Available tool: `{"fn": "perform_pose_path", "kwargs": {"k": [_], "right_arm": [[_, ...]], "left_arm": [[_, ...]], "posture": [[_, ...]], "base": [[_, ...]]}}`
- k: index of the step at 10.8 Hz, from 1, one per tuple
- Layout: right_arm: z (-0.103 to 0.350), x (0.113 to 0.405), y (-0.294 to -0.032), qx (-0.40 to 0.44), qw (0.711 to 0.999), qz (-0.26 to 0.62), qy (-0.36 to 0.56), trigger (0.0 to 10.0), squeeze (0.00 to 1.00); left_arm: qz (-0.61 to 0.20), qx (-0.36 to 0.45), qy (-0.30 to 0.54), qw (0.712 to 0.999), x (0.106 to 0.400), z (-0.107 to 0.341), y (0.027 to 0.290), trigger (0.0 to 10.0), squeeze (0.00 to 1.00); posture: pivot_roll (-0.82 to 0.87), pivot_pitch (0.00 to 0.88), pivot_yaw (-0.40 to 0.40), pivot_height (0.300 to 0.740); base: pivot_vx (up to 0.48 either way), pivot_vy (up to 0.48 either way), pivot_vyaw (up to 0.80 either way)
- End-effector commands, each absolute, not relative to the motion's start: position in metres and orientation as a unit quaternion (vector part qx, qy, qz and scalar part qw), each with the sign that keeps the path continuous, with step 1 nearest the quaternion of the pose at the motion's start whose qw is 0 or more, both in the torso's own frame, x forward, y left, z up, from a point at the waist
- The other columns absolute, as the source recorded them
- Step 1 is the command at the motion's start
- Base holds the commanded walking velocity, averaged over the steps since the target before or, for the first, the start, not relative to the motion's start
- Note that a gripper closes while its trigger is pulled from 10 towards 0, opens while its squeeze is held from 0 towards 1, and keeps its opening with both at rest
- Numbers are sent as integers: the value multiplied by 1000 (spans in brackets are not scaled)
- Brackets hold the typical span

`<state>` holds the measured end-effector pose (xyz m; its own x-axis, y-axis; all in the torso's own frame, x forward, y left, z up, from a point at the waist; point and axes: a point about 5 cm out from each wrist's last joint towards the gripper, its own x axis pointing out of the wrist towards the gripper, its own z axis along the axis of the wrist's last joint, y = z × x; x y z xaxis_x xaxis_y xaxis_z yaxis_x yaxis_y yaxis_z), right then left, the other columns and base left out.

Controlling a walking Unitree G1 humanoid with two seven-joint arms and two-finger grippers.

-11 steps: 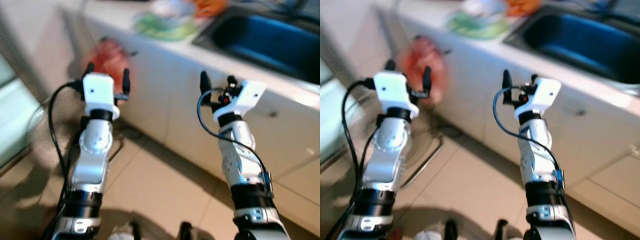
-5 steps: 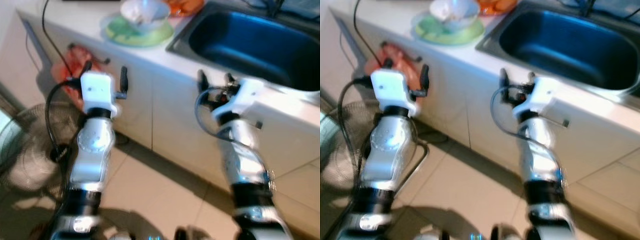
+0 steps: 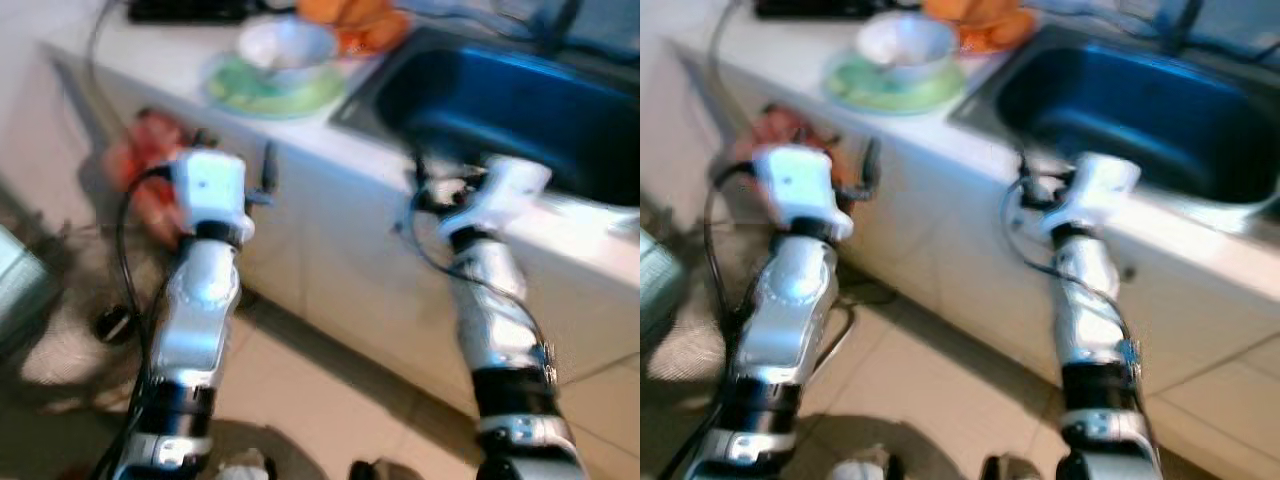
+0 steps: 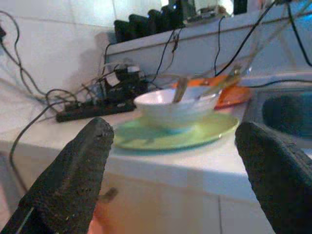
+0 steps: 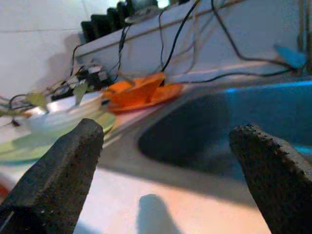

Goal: Kitchen organization

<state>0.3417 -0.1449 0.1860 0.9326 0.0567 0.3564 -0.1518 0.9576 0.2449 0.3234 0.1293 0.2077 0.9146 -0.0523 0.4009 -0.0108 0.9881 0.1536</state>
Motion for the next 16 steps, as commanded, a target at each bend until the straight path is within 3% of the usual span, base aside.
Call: {"fn": "perform_pose_path", "kwargs": {"k": [1,13,16], "right_arm": [[189,342,-133,147,971,69,-177,10000,0],[190,340,-128,133,970,87,-185,10000,0],[189,341,-129,135,970,83,-182,10000,0]], "left_arm": [[-2,79,-208,975,323,208,137,10000,0],[-1,78,-212,974,322,210,136,10000,0],[-5,75,-220,973,320,211,135,10000,0]], "posture": [[48,156,-7,740],[50,153,-9,740],[53,157,-11,740]], "base": [[296,0,0],[266,0,-67],[0,0,533]]}}
